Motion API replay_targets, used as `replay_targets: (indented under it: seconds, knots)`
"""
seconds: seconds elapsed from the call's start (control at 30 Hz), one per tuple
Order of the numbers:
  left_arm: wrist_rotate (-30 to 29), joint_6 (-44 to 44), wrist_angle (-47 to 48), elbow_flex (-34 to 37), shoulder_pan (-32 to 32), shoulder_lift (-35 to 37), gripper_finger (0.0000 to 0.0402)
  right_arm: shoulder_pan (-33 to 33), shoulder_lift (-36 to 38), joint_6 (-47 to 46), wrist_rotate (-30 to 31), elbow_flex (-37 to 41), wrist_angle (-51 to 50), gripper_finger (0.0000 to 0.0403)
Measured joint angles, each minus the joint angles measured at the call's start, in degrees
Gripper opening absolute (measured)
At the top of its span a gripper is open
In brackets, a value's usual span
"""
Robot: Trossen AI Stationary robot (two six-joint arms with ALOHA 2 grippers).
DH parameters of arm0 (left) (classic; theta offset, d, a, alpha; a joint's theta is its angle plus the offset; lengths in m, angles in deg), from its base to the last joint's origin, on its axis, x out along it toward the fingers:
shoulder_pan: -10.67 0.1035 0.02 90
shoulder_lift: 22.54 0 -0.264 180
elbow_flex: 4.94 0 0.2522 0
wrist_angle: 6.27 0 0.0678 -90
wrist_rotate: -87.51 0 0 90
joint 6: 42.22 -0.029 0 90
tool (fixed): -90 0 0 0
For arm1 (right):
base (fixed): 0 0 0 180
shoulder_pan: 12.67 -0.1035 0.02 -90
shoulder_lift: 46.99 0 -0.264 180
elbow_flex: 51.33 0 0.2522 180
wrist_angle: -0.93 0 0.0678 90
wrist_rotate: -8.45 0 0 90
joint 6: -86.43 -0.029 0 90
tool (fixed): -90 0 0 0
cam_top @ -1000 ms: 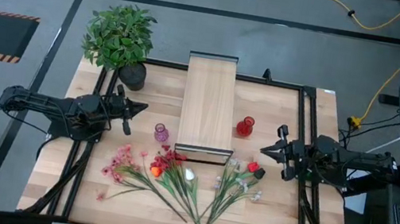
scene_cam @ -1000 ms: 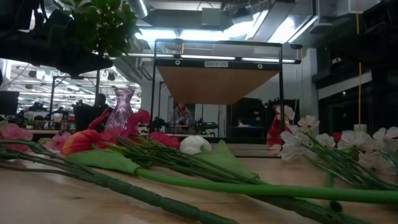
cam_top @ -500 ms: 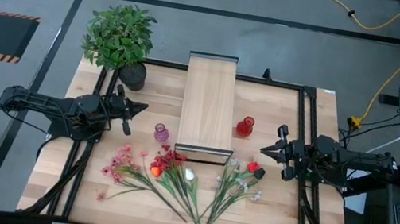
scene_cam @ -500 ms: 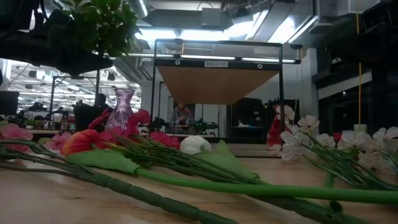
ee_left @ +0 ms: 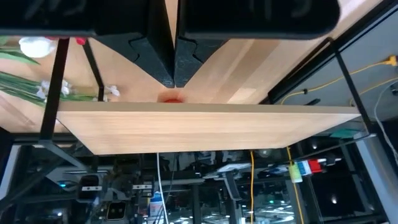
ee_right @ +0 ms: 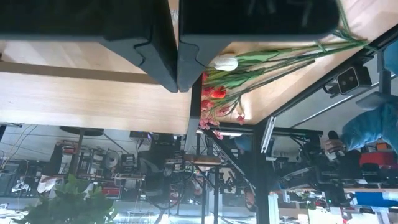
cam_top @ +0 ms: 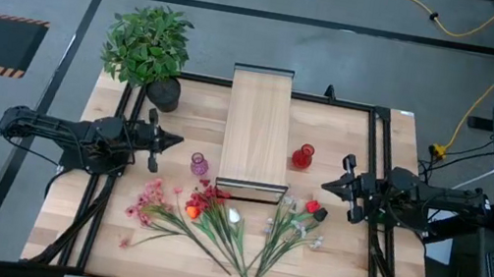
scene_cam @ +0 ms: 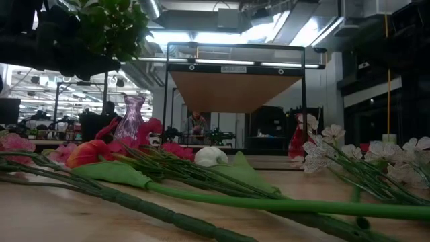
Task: Pick and place flowers into a vace then onto a shelf
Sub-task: Put the white flowers into the red vase
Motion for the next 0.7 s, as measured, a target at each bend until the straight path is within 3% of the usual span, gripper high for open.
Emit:
replay_targets:
  seconds: [0.7]
  knots:
    - [0.5,0.7,-2.5,0.0,0.0,0.0,0.0003,0.0,0.0,0.5,0.0,0.0,4.2,0.0006]
